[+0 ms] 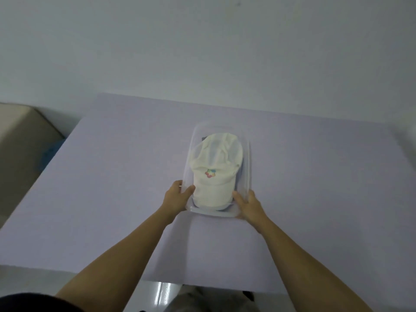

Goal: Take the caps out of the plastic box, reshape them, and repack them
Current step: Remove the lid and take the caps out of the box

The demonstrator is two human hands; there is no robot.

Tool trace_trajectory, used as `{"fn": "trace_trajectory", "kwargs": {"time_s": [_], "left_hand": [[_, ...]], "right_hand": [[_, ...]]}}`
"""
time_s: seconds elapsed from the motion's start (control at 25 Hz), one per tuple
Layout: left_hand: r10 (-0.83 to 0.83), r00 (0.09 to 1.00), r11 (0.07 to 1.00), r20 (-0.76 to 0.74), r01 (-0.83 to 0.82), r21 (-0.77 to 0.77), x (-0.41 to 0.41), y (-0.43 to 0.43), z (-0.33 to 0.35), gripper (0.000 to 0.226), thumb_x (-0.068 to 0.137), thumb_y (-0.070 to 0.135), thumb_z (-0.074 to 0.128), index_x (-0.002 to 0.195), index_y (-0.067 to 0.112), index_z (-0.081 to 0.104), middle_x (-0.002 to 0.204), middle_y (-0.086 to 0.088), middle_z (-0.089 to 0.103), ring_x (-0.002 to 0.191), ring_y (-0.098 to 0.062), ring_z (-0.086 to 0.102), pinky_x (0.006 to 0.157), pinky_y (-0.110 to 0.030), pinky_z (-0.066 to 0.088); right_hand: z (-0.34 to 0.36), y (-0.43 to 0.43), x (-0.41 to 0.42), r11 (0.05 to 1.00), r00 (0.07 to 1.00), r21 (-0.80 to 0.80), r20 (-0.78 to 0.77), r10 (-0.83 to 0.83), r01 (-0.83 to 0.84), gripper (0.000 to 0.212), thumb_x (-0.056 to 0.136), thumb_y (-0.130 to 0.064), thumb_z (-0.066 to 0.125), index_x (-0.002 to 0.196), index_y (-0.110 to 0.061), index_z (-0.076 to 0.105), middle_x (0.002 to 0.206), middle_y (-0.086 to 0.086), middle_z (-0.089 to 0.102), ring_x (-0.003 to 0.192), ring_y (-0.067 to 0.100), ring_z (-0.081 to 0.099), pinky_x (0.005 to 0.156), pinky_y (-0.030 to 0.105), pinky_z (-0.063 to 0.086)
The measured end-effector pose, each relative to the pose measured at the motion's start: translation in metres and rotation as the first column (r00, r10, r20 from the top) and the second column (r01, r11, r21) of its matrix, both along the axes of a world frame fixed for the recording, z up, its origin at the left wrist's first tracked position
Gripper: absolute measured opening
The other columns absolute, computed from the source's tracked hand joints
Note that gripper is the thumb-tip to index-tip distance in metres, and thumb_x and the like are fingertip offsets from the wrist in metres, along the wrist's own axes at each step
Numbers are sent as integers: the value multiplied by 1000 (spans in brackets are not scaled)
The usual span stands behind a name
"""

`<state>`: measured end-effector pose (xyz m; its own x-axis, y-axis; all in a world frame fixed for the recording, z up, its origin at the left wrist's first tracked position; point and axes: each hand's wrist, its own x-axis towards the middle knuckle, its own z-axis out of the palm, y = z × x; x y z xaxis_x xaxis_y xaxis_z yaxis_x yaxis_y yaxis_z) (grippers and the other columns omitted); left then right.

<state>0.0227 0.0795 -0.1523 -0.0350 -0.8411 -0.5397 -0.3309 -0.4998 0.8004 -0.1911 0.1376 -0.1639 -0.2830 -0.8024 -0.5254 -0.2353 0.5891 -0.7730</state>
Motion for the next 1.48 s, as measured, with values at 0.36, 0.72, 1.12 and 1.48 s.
{"fn": "trace_trajectory", "kwargs": {"time_s": [0.36, 0.72, 1.12, 1.48], "left_hand": [[-32, 999, 999, 40, 31, 33, -106, 47, -7, 53, 91, 35, 55, 134, 9, 40, 123, -12, 54, 105, -30, 57, 86, -49, 55], [-27, 961, 1000, 275, 29, -5, -120, 51, -7, 66, 88, 40, 58, 138, 4, 34, 137, -17, 47, 119, -35, 50, 96, -40, 44], [163, 938, 971, 307, -207, 118, -130, 51, 9, 51, 82, 37, 70, 58, 10, 34, 58, -2, 34, 54, -15, 37, 54, -25, 34], [196, 965, 950, 175, -231, 210, -125, 57, 17, 51, 85, 28, 66, 122, -4, 49, 102, -11, 47, 93, -25, 45, 78, -32, 38]], "right_hand": [[3, 49, -103, 995, 991, 41, 86, -99, 96, 57, 90, -43, 54, 135, -12, 37, 133, 12, 50, 114, 26, 55, 84, 46, 56], [-2, 43, -102, 995, 994, 19, 48, -103, 103, 63, 92, -47, 50, 142, -15, 30, 133, 0, 47, 125, 24, 47, 93, 27, 36], [-15, 39, -98, 991, 988, -23, -74, -135, 134, 63, 94, -48, 44, 142, -9, 30, 140, 13, 47, 124, 32, 48, 102, 39, 39], [-10, 38, -97, 993, 990, -49, -91, -108, 104, 61, 96, -42, 43, 142, -6, 29, 142, 15, 44, 128, 32, 44, 101, 35, 36]]}}
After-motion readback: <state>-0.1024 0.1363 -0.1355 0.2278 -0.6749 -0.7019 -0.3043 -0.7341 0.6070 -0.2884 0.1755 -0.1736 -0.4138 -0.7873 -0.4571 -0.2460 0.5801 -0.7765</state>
